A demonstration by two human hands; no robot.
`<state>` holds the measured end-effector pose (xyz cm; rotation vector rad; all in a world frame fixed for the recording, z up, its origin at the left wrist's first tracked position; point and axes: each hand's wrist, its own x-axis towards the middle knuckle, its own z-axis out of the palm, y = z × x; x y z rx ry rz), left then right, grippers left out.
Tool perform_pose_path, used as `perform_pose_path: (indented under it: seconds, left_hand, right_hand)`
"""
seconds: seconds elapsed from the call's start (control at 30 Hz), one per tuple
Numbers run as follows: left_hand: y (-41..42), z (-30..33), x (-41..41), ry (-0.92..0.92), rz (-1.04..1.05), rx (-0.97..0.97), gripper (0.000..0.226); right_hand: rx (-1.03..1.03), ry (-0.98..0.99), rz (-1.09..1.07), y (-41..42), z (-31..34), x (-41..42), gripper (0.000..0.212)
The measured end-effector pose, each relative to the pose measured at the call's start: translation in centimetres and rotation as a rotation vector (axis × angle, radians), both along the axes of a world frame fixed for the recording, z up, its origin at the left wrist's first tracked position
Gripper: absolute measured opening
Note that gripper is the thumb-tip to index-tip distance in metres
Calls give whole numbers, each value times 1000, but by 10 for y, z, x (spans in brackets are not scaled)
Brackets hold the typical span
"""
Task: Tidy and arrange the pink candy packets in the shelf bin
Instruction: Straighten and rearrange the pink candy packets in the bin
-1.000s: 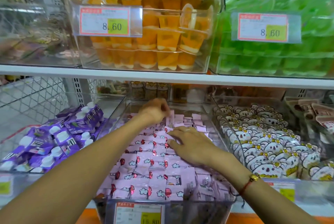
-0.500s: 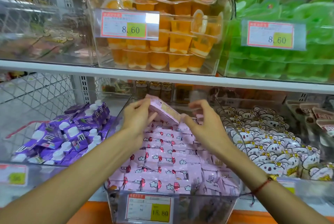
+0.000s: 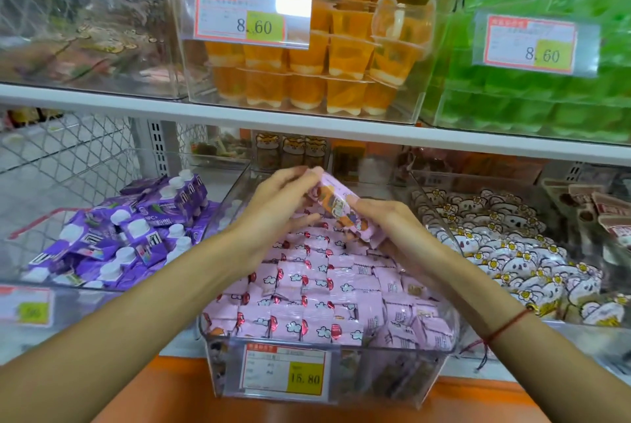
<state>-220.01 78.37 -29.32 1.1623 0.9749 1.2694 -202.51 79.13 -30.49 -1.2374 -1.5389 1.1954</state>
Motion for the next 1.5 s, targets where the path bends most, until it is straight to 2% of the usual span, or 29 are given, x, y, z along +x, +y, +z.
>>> perform_pose_path:
  seconds: [0.07, 0.23, 0.37, 0.43, 0.47, 0.53, 0.6, 0.67, 0.73, 0.83, 0.93, 1.0, 1.13, 1.27, 1.37, 1.5]
  left_hand:
    - [1, -1, -2, 83, -30, 55, 33]
    - [6, -5, -2, 79, 65, 96, 28]
    - [11, -12, 4, -40, 164, 36, 27]
    - [15, -13, 6, 28, 164, 18, 25]
    - [18, -15, 5, 173, 148, 45, 26]
    - [22, -20, -5, 686, 78, 187, 36]
    - [21, -30, -14, 1130, 19, 323, 44]
    - [19, -37, -17, 1332, -35, 388, 35]
    - [19, -41, -18, 1417, -77, 400, 35]
    - [21, -42, -21, 1457, -71, 374, 46]
    - [21, -43, -22, 1458, -46, 405, 38]
    - [21, -43, -21, 1446, -39, 411, 37]
    - [22, -42, -21, 1463, -46, 405, 41]
    - [23, -42, -21, 1455, -44, 387, 45]
    - [24, -43, -20, 1453, -36, 398, 45]
    - [27, -40, -21, 1445, -46, 404, 44]
  right_hand:
    - [-93, 153, 68, 0, 2, -1, 31]
    - [-205, 266, 112, 0, 4, 2, 50]
    - [-62, 258, -15, 0, 8, 1, 37]
    - [27, 291, -129, -1, 7, 1, 31]
    - [44, 301, -188, -1, 6, 1, 29]
    - [79, 230, -318, 2, 1, 5, 29]
    - [149, 13, -427, 7, -1, 9, 35]
    - [258, -214, -443, 13, 0, 7, 38]
    - [365, -403, -394, 17, 3, 0, 33]
    - [397, -583, -199, 27, 10, -8, 39]
    - [367, -775, -1, 40, 30, -4, 43]
    - [343, -831, 70, 46, 40, -1, 42]
    - [428, -887, 90, 52, 27, -9, 33]
    - [339, -1055, 89, 56, -9, -20, 25]
    - [330, -1175, 91, 52, -25, -21, 36]
    - [335, -1054, 103, 35, -29, -14, 47]
